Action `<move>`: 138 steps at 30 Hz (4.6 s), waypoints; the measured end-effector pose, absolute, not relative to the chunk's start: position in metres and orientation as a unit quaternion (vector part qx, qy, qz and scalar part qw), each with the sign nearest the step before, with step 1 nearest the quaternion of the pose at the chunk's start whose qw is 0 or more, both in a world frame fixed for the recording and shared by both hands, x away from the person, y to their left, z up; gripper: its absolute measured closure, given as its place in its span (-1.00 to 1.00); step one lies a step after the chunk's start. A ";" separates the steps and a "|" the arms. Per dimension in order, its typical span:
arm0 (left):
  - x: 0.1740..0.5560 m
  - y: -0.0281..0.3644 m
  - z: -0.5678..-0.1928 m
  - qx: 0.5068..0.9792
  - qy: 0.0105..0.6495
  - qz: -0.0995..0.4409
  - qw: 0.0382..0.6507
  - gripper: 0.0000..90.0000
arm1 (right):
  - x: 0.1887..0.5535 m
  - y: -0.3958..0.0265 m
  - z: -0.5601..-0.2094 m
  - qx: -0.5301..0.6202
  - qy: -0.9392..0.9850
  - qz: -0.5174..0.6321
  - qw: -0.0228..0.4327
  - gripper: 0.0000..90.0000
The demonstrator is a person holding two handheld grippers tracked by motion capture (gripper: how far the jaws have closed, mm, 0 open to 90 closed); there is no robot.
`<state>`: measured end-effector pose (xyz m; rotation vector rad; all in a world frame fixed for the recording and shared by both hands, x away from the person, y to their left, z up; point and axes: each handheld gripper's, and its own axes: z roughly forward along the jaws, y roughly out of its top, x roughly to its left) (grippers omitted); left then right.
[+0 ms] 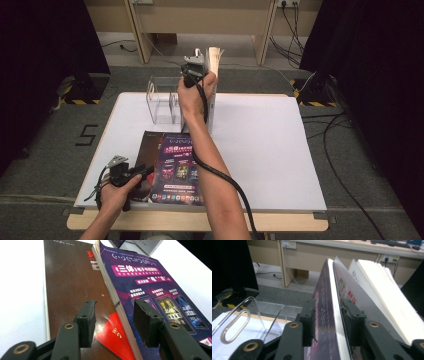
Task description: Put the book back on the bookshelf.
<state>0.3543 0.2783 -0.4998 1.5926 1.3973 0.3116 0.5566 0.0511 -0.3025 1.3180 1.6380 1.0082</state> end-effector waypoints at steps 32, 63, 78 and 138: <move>0.354 0.273 -0.499 0.656 0.568 0.130 0.479 0.16 | 0.509 0.023 -0.311 0.508 0.647 0.431 0.370 0.24; 0.352 0.271 -0.498 0.657 0.567 0.132 0.479 0.16 | 0.474 -0.013 -0.320 0.498 0.656 0.455 0.339 0.23; 0.352 0.269 -0.496 0.658 0.565 0.134 0.480 0.16 | 0.465 -0.034 -0.330 0.495 0.664 0.469 0.307 0.22; 0.353 0.260 -0.497 0.668 0.553 0.121 0.483 0.13 | 0.413 -0.054 -0.471 0.542 0.742 0.384 0.090 0.20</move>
